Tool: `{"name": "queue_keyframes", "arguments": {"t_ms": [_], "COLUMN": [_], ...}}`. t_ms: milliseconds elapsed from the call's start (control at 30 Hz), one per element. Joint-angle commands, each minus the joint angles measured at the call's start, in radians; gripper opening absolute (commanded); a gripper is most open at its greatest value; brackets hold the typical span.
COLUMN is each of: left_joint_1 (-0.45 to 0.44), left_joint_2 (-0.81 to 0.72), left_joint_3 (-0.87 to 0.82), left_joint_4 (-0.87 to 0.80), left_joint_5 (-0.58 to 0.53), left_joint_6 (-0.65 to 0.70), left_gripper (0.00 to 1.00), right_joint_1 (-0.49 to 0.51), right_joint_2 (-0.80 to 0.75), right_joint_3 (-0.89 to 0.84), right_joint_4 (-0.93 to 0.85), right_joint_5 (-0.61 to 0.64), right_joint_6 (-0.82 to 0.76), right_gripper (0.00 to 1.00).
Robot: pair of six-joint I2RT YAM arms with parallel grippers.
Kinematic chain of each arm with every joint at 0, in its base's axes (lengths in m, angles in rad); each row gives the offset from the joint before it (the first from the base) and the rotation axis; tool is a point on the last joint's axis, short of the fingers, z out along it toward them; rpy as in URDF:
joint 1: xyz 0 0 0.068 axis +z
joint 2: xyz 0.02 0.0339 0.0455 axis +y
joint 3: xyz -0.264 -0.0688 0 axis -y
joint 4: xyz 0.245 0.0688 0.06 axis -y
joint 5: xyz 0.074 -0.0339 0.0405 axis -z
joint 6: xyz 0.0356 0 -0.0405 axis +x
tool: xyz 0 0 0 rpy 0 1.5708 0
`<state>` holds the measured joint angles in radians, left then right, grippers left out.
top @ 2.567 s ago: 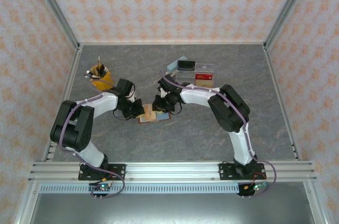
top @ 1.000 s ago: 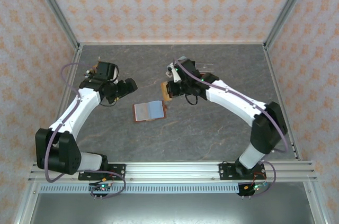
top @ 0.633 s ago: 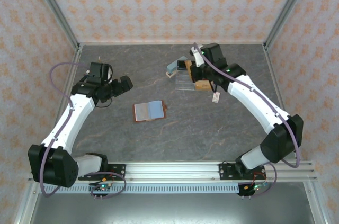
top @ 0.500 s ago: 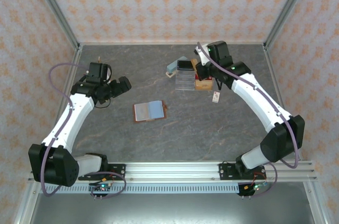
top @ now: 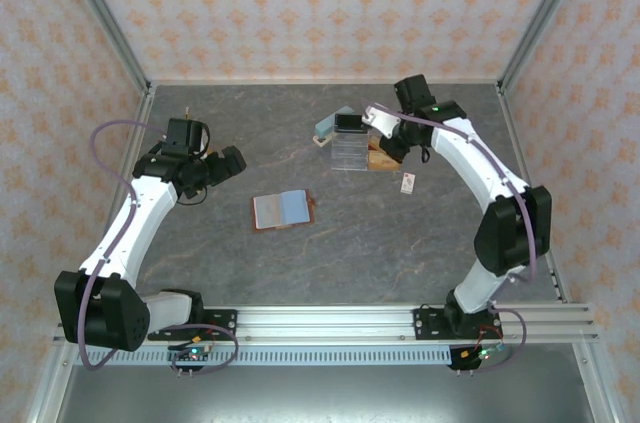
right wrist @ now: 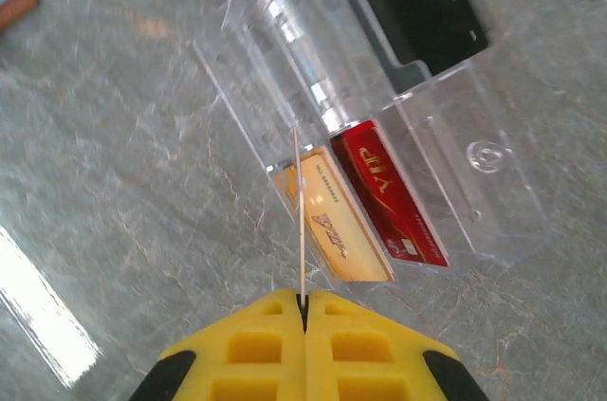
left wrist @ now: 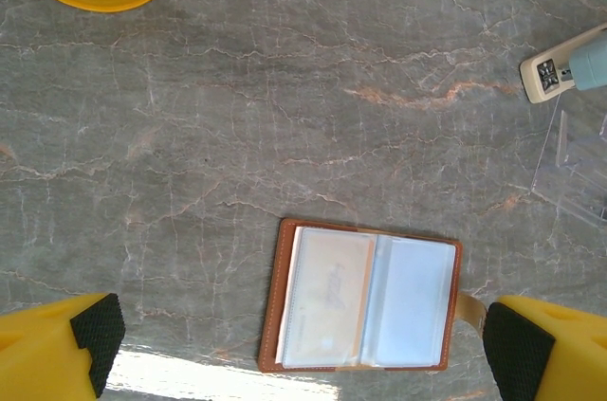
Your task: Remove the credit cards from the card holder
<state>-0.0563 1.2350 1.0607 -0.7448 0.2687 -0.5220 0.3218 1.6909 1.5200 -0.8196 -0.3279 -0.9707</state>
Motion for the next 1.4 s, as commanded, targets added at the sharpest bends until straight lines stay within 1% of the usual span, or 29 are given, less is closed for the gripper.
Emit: {"name": "queue_keyframes", "arguments": {"t_ms": [0, 100, 233, 300, 367, 400, 500, 633, 767, 933, 1100, 1233, 1367], "left_joint_1": [0.009, 0.009, 0.009, 0.009, 0.009, 0.009, 0.009, 0.009, 0.009, 0.009, 0.009, 0.009, 0.009], "left_joint_2": [-0.022, -0.046, -0.054, -0.055, -0.061, -0.063, -0.068, -0.072, -0.059, -0.040, -0.032, -0.014, 0.004], "left_joint_3": [0.002, -0.006, -0.002, 0.002, 0.002, -0.001, 0.006, 0.010, 0.010, 0.015, 0.014, 0.016, 0.019], "left_joint_4": [-0.022, -0.028, -0.044, -0.065, -0.095, -0.097, -0.093, -0.093, -0.087, -0.086, -0.084, -0.079, -0.079], "left_joint_5": [-0.053, -0.072, -0.104, -0.162, -0.253, -0.269, -0.258, -0.275, -0.269, -0.260, -0.248, -0.209, -0.198], "left_joint_6": [0.018, 0.021, 0.030, 0.040, 0.035, 0.031, 0.037, 0.037, 0.041, 0.043, 0.046, 0.053, 0.054], "left_gripper": [1.00, 1.00, 1.00, 1.00, 1.00, 1.00, 1.00, 1.00, 1.00, 1.00, 1.00, 1.00, 1.00], "right_joint_1": [-0.003, -0.003, -0.006, -0.007, -0.007, -0.007, -0.007, -0.006, -0.007, -0.007, -0.005, -0.006, -0.005], "right_joint_2": [0.046, 0.103, 0.200, 0.244, 0.296, 0.317, 0.373, 0.408, 0.425, 0.428, 0.444, 0.462, 0.471], "right_joint_3": [0.046, 0.080, 0.177, 0.229, 0.296, 0.325, 0.391, 0.409, 0.401, 0.385, 0.399, 0.408, 0.411], "right_joint_4": [-0.093, -0.116, -0.193, -0.235, -0.271, -0.292, -0.341, -0.361, -0.345, -0.297, -0.306, -0.308, -0.299], "right_joint_5": [0.020, 0.049, 0.071, 0.087, 0.109, 0.115, 0.127, 0.148, 0.186, 0.203, 0.184, 0.188, 0.184], "right_joint_6": [-0.191, -0.236, -0.276, -0.309, -0.327, -0.337, -0.358, -0.367, -0.364, -0.370, -0.397, -0.405, -0.412], "right_gripper": [0.00, 0.00, 0.00, 0.00, 0.00, 0.00, 0.00, 0.00, 0.00, 0.00, 0.00, 0.00, 0.00]}}
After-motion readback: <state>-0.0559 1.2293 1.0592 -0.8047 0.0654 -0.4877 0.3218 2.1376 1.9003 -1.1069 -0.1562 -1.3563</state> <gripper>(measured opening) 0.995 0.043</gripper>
